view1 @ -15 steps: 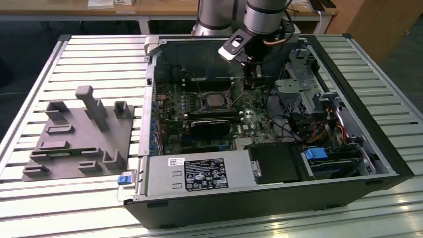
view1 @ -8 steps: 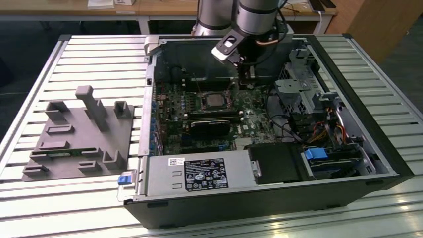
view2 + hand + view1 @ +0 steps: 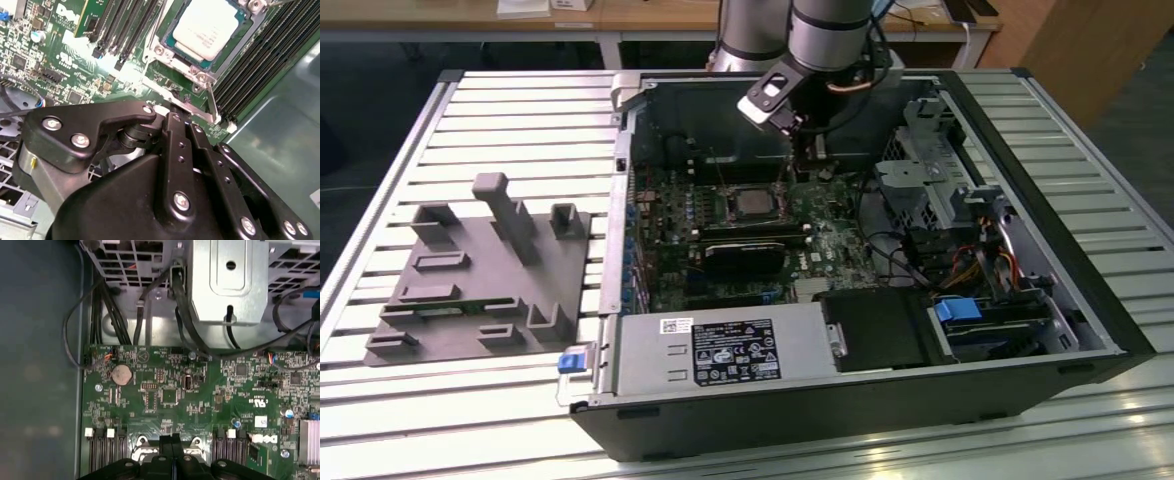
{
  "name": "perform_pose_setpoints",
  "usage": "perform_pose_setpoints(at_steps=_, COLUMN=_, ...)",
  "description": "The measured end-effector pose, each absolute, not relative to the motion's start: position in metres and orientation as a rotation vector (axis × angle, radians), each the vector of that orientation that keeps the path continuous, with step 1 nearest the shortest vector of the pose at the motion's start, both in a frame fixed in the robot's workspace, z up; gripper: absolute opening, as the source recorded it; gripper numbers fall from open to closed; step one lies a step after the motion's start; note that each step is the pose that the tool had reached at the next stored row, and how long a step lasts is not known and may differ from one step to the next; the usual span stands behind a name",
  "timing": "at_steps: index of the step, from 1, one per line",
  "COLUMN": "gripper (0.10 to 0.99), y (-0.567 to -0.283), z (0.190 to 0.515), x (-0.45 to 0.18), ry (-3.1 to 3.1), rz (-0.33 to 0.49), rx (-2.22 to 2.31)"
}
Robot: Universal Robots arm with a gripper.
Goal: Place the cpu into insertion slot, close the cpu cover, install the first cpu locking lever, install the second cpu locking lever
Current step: 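Close the cpu cover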
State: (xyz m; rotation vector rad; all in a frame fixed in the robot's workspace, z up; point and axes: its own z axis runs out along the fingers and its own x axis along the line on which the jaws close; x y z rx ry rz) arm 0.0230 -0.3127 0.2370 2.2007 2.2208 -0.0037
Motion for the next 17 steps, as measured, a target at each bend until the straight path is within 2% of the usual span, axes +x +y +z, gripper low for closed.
perform_pose_setpoints(at_steps=17, gripper=0.106, y=-0.312, z=0.229, x=0.010, ry=2.221, rz=-0.004, rx=2.201)
